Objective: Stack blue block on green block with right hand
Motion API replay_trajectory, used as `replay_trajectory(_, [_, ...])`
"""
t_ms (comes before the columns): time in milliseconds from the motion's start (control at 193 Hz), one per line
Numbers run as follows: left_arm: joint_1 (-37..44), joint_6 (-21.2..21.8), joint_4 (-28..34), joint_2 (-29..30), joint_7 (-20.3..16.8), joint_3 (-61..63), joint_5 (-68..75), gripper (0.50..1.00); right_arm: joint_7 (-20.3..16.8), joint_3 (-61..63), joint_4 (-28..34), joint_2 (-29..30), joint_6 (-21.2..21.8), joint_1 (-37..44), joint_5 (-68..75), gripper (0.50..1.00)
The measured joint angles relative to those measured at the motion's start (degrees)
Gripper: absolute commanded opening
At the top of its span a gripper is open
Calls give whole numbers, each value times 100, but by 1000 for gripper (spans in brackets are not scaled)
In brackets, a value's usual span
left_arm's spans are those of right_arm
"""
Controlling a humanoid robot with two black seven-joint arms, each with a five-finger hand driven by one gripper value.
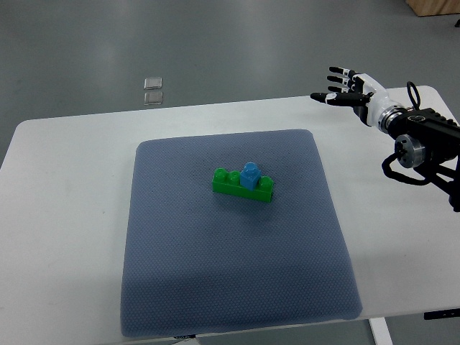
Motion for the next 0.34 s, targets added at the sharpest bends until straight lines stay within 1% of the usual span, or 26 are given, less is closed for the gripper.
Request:
replay_trajectory(161, [1,0,0,0,0,0,0,1000,14,787,-85,183,11,-384,13,919])
replay_trajectory(342, [1,0,0,0,0,0,0,1000,35,963,-98,344,23,-476,13,919])
